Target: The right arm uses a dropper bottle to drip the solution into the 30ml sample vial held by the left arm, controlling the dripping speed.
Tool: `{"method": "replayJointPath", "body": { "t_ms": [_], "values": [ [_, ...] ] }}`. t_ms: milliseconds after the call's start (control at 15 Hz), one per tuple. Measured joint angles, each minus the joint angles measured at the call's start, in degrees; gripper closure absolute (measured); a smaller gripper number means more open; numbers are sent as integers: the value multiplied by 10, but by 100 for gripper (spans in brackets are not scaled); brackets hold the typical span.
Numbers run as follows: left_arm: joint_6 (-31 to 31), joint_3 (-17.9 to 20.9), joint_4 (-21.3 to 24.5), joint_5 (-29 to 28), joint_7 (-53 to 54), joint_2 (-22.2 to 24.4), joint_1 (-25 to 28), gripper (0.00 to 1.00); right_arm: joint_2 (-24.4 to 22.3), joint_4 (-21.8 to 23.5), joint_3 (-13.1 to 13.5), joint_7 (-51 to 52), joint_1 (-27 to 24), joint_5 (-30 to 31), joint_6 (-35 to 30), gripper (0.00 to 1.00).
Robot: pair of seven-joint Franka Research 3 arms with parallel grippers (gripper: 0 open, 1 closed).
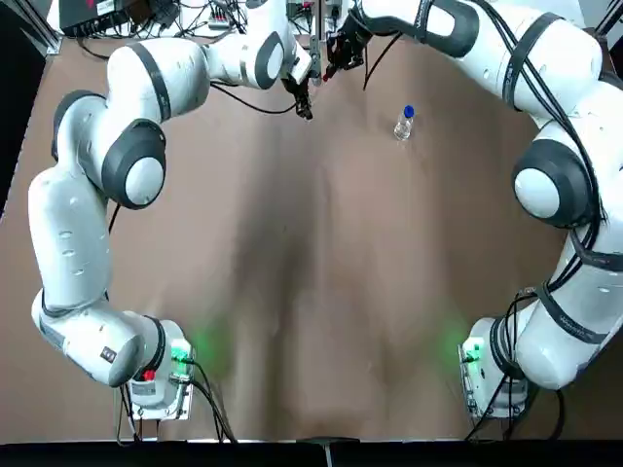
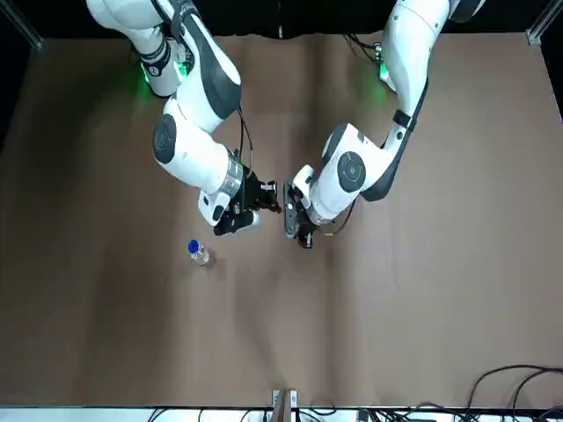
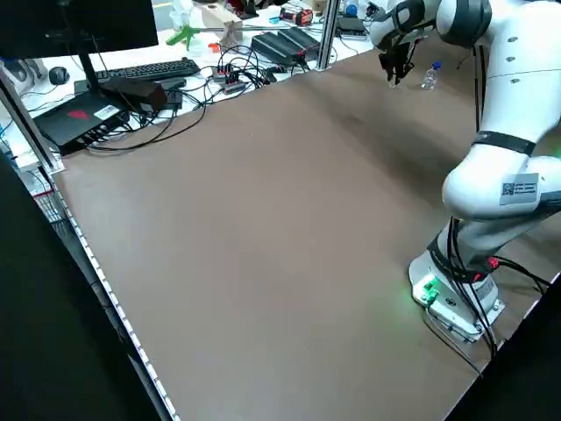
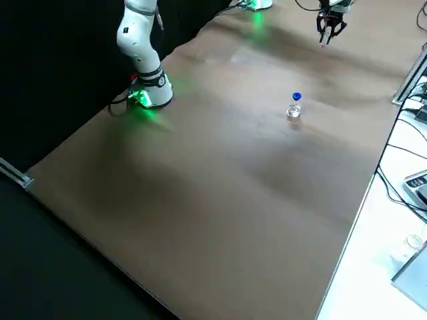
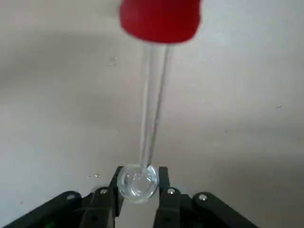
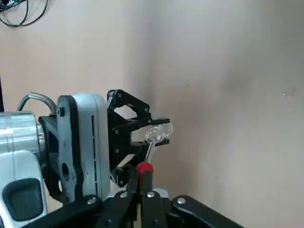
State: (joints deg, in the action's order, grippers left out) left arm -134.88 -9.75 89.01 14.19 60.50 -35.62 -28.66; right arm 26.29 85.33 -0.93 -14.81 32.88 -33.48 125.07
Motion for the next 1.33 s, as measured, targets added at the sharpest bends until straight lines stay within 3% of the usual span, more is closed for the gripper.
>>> {"method": "replayJointPath", "body": {
  "t_ms": [867, 1333],
  "values": [
    [0, 1, 0, 0, 0, 0, 2, 69, -3, -7, 4, -1, -20, -27, 2, 96],
    [1, 1, -1, -1, 28, 0, 45, 69, -43, -12, 7, 0, -110, -28, -93, 96]
  ]
}}
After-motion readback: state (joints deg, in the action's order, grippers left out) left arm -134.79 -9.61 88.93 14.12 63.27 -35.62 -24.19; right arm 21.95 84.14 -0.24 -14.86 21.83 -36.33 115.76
